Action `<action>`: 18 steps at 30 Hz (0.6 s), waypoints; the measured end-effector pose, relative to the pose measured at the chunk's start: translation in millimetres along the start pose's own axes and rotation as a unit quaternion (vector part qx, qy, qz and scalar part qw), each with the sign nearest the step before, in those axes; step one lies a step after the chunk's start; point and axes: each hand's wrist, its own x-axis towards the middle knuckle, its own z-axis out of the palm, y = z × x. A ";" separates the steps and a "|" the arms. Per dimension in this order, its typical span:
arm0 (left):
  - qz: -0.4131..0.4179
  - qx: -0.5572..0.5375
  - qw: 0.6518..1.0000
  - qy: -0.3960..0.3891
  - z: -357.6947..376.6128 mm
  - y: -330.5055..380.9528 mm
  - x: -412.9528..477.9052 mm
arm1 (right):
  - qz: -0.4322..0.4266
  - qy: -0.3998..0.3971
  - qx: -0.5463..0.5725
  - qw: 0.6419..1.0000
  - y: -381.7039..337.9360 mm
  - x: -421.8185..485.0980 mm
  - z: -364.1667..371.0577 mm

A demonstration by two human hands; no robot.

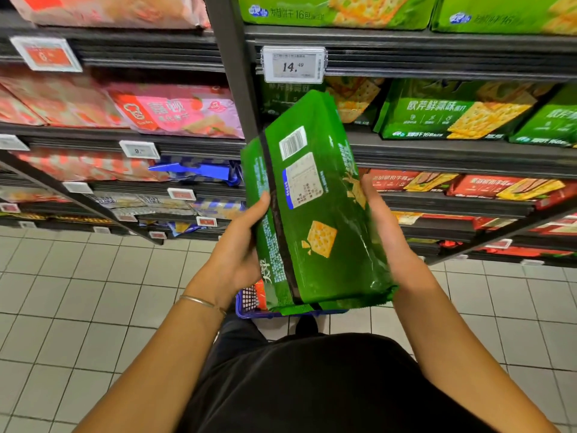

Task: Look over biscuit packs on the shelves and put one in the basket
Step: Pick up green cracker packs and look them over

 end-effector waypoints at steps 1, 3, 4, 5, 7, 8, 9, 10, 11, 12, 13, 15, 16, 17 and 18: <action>0.016 0.001 1.000 0.008 -2.2 0.3 -1.1 | -0.007 -0.007 0.000 1.000 -3.9 7.8 -2.3; 0.060 0.027 0.997 0.028 -7.0 3.5 -2.7 | 0.001 -0.032 0.043 0.999 0.2 18.6 -19.6; 0.089 0.051 0.994 0.038 -8.4 5.4 -3.4 | 0.002 -0.042 0.044 0.998 1.9 22.4 -26.5; 0.117 0.079 0.989 0.050 -8.9 6.8 -4.0 | 0.000 -0.048 0.028 0.998 3.9 25.9 -34.7; 0.149 0.137 0.977 0.071 -7.6 8.2 -4.4 | -0.012 -0.050 -0.017 0.999 4.6 29.1 -34.0; 0.155 0.155 0.973 0.074 -6.9 8.2 -4.6 | -0.019 -0.039 -0.031 0.999 5.4 30.9 -32.6; 0.157 0.164 0.971 0.071 -6.6 8.3 -5.2 | -0.031 -0.027 -0.051 0.998 7.7 32.7 -33.3; 0.158 0.164 0.972 0.061 -7.0 8.9 -6.1 | -0.039 -0.021 -0.060 0.997 9.5 32.3 -32.7; 0.155 0.160 0.974 0.047 -7.4 10.2 -7.6 | -0.045 -0.015 -0.063 0.997 11.9 32.7 -33.2; 0.152 0.157 0.975 0.036 -8.0 11.6 -9.2 | -0.048 -0.009 -0.060 0.997 12.2 32.0 -32.3; 0.150 0.156 0.976 0.028 -8.9 12.8 -10.6 | -0.051 -0.006 -0.058 0.997 12.3 31.5 -32.3; 0.149 0.162 0.975 0.023 -10.1 13.9 -11.8 | -0.053 -0.005 -0.053 0.997 11.2 29.4 -31.2; 0.149 0.165 0.975 0.021 -10.3 14.0 -12.2 | -0.055 -0.010 -0.050 0.997 11.4 28.8 -30.9; 0.151 0.165 0.975 0.018 -10.8 14.2 -12.7 | -0.057 -0.016 -0.048 0.997 12.3 28.9 -31.5; 0.152 0.164 0.975 0.017 -11.6 14.2 -13.0 | -0.058 -0.022 -0.041 0.997 12.9 28.6 -31.0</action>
